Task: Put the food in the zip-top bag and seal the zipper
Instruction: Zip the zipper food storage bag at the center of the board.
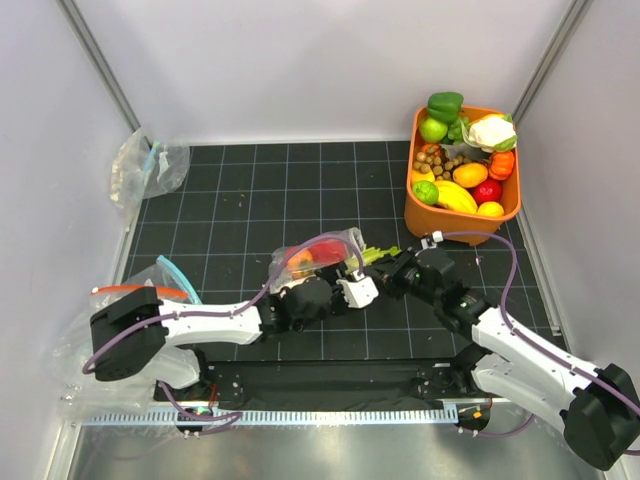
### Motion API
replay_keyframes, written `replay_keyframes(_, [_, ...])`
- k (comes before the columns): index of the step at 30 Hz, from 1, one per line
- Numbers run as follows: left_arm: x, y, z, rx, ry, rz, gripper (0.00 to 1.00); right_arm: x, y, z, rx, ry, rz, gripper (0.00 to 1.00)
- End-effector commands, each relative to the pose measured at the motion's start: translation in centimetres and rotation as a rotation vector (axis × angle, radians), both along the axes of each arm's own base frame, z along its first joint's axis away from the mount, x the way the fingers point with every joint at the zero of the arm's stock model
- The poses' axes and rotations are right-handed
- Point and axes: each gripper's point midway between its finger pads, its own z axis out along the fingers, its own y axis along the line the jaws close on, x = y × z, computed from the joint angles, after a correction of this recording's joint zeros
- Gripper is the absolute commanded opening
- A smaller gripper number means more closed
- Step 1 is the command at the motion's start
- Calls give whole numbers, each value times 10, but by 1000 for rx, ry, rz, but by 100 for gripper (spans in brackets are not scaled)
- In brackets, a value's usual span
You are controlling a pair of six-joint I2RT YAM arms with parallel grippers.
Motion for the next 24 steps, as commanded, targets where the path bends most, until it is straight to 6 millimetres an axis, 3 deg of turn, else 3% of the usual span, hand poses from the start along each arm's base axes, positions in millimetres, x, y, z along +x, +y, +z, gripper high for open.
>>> replay_keyframes(1, [-5, -6, 35, -116, -64, -74, 64, -2, 4, 11, 29, -35, 30, 1])
replay_keyframes(10, [-15, 2, 48, -118, -131, -145, 62, -5, 5, 9, 26, -31, 49, 1])
replay_keyframes(11, [-14, 2, 50, -110, -145, -149, 62, -2, 7, 16, 44, -55, 48, 1])
replay_keyframes(17, [-6, -2, 40, -34, -176, -145, 61, -3, 10, 16, 48, -55, 63, 1])
replay_keyframes(24, [-3, -6, 45, 14, -238, -168, 60, -2, 12, 14, 43, -52, 72, 1])
